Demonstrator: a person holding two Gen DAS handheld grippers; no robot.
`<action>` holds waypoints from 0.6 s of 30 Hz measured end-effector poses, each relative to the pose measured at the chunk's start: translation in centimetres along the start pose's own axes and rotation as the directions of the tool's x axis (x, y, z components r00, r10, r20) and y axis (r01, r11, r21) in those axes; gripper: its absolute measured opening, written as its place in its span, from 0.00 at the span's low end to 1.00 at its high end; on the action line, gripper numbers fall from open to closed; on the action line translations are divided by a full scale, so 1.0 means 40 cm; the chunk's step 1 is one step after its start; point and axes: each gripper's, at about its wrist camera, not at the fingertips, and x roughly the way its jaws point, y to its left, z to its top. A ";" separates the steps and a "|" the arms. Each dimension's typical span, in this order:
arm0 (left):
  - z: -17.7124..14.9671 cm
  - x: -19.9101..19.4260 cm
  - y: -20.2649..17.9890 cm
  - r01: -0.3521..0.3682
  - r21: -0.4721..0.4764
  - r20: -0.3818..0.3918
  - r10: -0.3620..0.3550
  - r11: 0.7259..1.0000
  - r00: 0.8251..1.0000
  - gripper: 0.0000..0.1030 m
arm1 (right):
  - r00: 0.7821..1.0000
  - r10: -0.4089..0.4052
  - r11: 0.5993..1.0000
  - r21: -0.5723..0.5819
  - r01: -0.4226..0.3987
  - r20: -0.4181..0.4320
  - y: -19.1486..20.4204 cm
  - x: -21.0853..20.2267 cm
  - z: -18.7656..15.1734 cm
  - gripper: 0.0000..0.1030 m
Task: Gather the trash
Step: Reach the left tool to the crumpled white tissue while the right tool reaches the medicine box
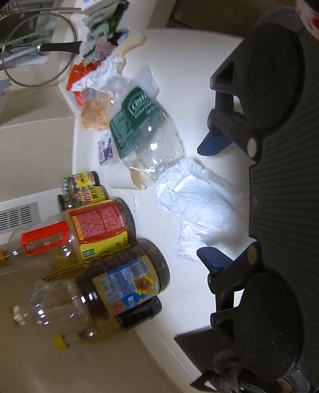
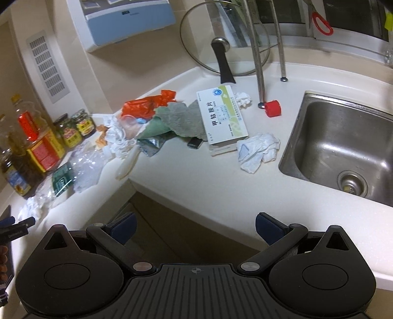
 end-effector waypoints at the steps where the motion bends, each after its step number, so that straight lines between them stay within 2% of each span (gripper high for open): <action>1: 0.003 0.016 0.005 0.001 0.000 -0.006 -0.001 1.000 1.000 0.78 | 1.000 -0.006 1.000 0.004 0.006 0.001 0.002 0.003 0.002 1.00; 3: 0.005 0.041 0.018 0.019 -0.009 -0.008 -0.019 1.000 1.000 0.77 | 1.000 -0.023 1.000 0.013 0.023 0.004 0.004 0.009 0.005 1.00; 4: 0.008 0.048 0.022 0.029 -0.011 -0.010 -0.029 1.000 1.000 0.74 | 1.000 -0.030 0.999 0.017 0.030 0.005 0.004 0.012 0.006 1.00; 9: 0.004 0.076 0.054 0.067 -0.052 -0.021 -0.068 0.996 0.997 0.44 | 0.998 -0.057 0.998 0.038 0.057 0.004 0.002 0.020 0.009 1.00; 11: 0.003 0.075 0.064 0.072 -0.063 -0.017 -0.073 0.995 0.997 0.27 | 0.998 -0.064 0.997 0.041 0.064 0.009 0.001 0.019 0.012 1.00; 14: -0.003 0.069 0.077 0.070 -0.072 -0.015 -0.071 0.995 0.997 0.18 | 0.998 -0.066 0.997 0.041 0.065 0.021 0.000 0.020 0.019 1.00; 18: -0.010 0.037 0.092 0.044 -0.090 0.001 -0.044 0.995 0.999 0.14 | 0.997 -0.065 0.998 0.017 0.064 0.051 0.001 0.030 0.037 1.00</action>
